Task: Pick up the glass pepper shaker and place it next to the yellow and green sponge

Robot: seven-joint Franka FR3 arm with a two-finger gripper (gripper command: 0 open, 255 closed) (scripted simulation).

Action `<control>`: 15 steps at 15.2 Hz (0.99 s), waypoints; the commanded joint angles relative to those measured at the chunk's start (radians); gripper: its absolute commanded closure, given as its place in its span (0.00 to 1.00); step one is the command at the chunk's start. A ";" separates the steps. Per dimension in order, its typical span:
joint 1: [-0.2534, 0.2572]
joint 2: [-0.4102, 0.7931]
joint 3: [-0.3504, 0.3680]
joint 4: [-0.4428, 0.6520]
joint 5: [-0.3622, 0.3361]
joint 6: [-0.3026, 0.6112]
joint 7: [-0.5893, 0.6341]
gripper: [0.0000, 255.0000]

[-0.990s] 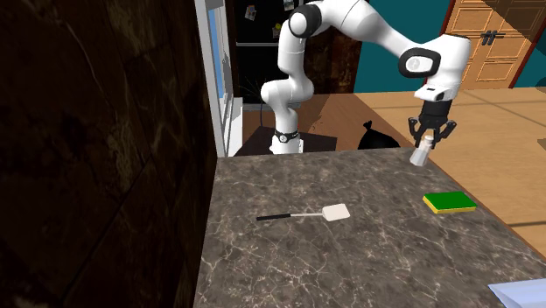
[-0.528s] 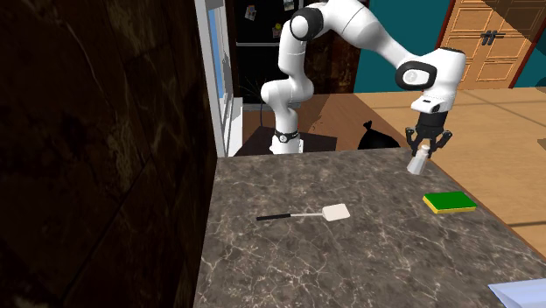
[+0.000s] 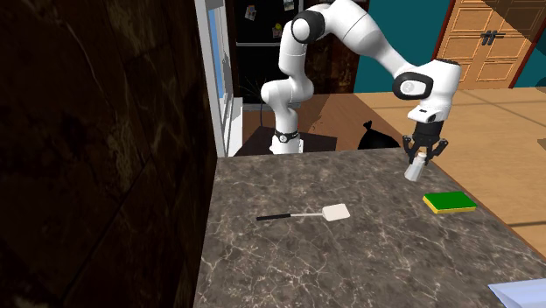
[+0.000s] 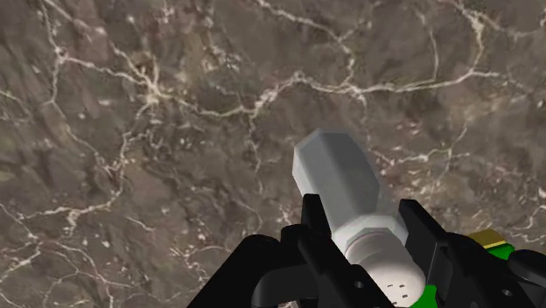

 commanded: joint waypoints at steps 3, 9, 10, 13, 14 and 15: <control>0.000 0.001 0.000 -0.001 -0.001 0.002 0.001 1.00; 0.000 0.001 0.000 -0.001 -0.001 0.002 0.001 0.00; 0.000 0.001 0.000 -0.001 -0.001 0.002 0.001 0.00; -0.010 -0.043 0.013 0.018 0.038 -0.051 -0.025 0.00; -0.014 -0.064 0.019 0.030 0.056 -0.079 -0.037 0.00; -0.017 -0.079 0.022 0.041 0.069 -0.101 -0.046 0.00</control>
